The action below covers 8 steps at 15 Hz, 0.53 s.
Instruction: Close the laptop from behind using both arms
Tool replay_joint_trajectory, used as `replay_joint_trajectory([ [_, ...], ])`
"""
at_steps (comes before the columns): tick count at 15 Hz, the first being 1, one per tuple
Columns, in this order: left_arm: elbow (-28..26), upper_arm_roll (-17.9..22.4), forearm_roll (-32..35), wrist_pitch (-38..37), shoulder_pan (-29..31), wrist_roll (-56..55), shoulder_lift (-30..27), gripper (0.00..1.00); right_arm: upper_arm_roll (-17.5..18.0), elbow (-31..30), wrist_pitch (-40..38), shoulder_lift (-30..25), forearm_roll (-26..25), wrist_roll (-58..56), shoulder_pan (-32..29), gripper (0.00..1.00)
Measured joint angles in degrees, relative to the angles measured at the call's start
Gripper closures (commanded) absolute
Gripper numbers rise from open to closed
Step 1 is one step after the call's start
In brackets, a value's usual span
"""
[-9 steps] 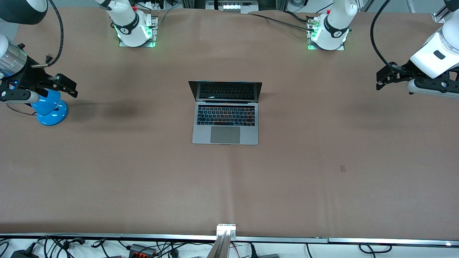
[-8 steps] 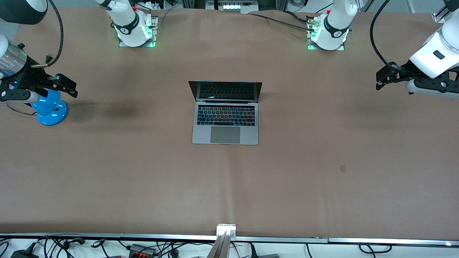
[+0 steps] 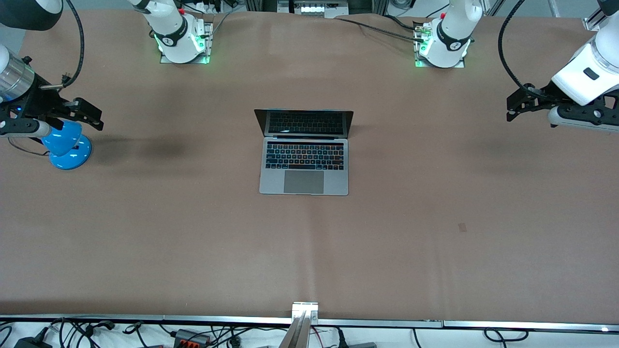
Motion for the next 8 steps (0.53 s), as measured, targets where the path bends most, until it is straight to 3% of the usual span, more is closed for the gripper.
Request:
replay_joint_trajectory([
  [1, 0.0, -0.2, 0.0, 0.0, 0.0, 0.0, 0.0, 0.0, 0.1, -0.6, -0.4, -0.1, 0.0, 0.0, 0.0, 0.0],
  [2, 0.1, -0.6, 0.0, 0.0, 0.0, 0.0, 0.0, 0.0, 0.1, -1.1, -1.2, -0.2, 0.0, -0.4, 0.0, 0.38],
  [3, 0.1, -0.8, 0.0, -0.5, -0.1, 0.0, 0.3, 0.0, 0.2, -1.3, -2.1, -0.3, 0.0, -1.7, 0.0, 0.6],
  [4, 0.1, -1.0, 0.0, -1.8, -0.1, 0.0, 0.8, 0.0, 0.2, -1.3, -2.7, -0.3, 0.0, -3.0, 0.0, 0.75],
  [5, 0.2, -1.0, 0.0, -3.7, -0.1, 0.0, 1.7, 0.0, 0.2, -1.3, -2.8, -0.4, 0.0, -3.8, 0.0, 1.0],
  [8, 1.1, -0.9, 0.0, -6.8, 0.2, 0.0, 4.4, 0.0, 0.2, -1.4, -3.8, -0.7, 0.0, -4.1, 0.2, 1.0],
])
